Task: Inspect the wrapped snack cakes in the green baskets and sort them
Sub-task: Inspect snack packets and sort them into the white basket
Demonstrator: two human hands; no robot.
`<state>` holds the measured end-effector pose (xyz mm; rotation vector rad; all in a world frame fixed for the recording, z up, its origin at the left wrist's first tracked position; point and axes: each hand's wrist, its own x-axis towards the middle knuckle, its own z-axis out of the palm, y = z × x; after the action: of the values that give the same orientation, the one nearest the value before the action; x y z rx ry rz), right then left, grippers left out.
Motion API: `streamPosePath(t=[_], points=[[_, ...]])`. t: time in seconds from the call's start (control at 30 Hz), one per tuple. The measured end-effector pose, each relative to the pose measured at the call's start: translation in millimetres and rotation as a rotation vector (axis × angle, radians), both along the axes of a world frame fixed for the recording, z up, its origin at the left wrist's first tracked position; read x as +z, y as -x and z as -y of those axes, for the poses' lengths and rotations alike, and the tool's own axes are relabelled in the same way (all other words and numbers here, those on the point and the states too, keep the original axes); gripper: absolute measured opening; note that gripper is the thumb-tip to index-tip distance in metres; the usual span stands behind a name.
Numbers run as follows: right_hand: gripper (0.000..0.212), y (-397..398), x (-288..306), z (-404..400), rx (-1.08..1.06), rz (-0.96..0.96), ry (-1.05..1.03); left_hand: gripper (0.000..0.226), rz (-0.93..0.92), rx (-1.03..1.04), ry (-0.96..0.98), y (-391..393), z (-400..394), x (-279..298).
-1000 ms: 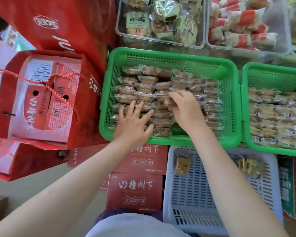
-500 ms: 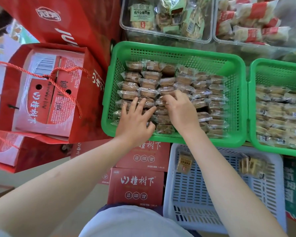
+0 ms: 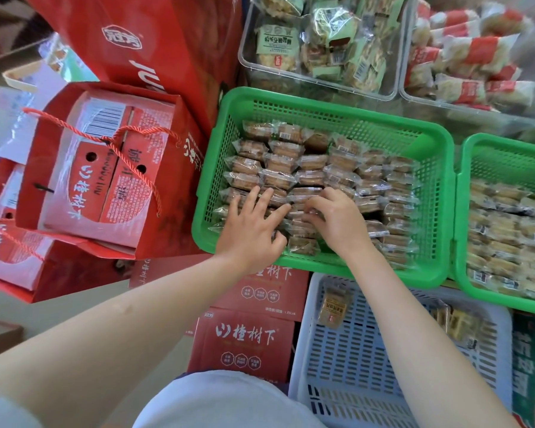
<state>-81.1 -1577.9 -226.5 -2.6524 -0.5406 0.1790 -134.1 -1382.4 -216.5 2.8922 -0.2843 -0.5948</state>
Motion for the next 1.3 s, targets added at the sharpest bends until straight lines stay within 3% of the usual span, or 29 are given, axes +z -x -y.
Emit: streamPosePath(t=[0.17,0.23,0.33,0.4,0.57,0.87,1.13,1.3], points=[[0.01,-5.5,11.5,-9.8,-0.068,0.065,0.193,0.065,0.003,-0.011,0.001,0.1,-0.5,-0.6],[0.016,-13.1,20.2,-15.7,-0.04,-0.009,0.258,0.063,-0.004,-0.003,0.013,0.0,-0.1,0.4],[0.028,-30.9,32.0,-24.5,-0.1,-0.066,0.093,0.061,-0.016,0.003,0.021,0.2,0.2,1.0],[0.022,-45.0,30.5,-28.5,-0.127,-0.03,0.039,0.061,-0.011,0.0,0.015,1.0,0.1,0.7],[0.005,-64.0,22.1,-32.7,-0.037,-0.019,0.214,0.061,0.001,-0.003,0.004,0.7,-0.3,-0.1],[0.039,-55.4,23.5,-28.5,0.028,0.063,0.305,0.058,0.016,-0.003,0.004,0.7,-0.8,-0.1],[0.031,-52.9,33.9,-25.4,-0.009,-0.072,0.192,0.057,0.004,-0.003,0.002,0.4,-0.7,0.3],[0.015,-64.9,43.9,-15.5,-0.12,-0.322,-0.079,0.057,-0.003,-0.003,0.002,0.6,-1.0,0.9]])
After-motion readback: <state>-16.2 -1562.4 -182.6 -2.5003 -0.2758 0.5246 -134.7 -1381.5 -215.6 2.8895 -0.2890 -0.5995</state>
